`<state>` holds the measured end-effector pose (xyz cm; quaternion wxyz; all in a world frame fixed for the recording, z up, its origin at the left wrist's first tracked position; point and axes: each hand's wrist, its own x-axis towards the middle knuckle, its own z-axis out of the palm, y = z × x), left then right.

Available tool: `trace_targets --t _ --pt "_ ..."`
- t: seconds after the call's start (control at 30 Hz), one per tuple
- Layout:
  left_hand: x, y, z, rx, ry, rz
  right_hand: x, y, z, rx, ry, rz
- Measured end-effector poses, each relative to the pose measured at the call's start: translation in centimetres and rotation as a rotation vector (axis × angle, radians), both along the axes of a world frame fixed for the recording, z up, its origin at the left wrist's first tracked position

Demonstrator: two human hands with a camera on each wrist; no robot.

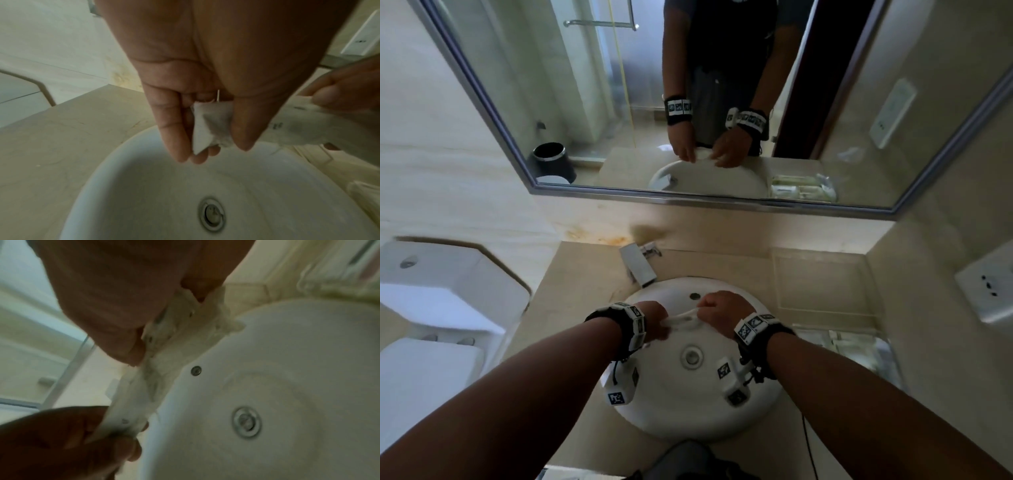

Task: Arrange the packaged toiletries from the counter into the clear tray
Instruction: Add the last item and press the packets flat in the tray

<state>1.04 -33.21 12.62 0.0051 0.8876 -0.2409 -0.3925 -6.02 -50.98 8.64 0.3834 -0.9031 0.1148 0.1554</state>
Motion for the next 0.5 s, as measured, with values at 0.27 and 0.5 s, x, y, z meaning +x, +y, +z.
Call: trace_targets --t 0.27,0.5 --pt "-3.2 -5.1 -2.5 0.024 -0.029 -0.085 -5.7 -5.4 -2.5 0.068 0.196 -0.140" --pt "-5.2 -10.4 -3.3 0.044 0.002 -0.207 -9.5 -9.3 -2.3 -0.043 0.062 -0.087"
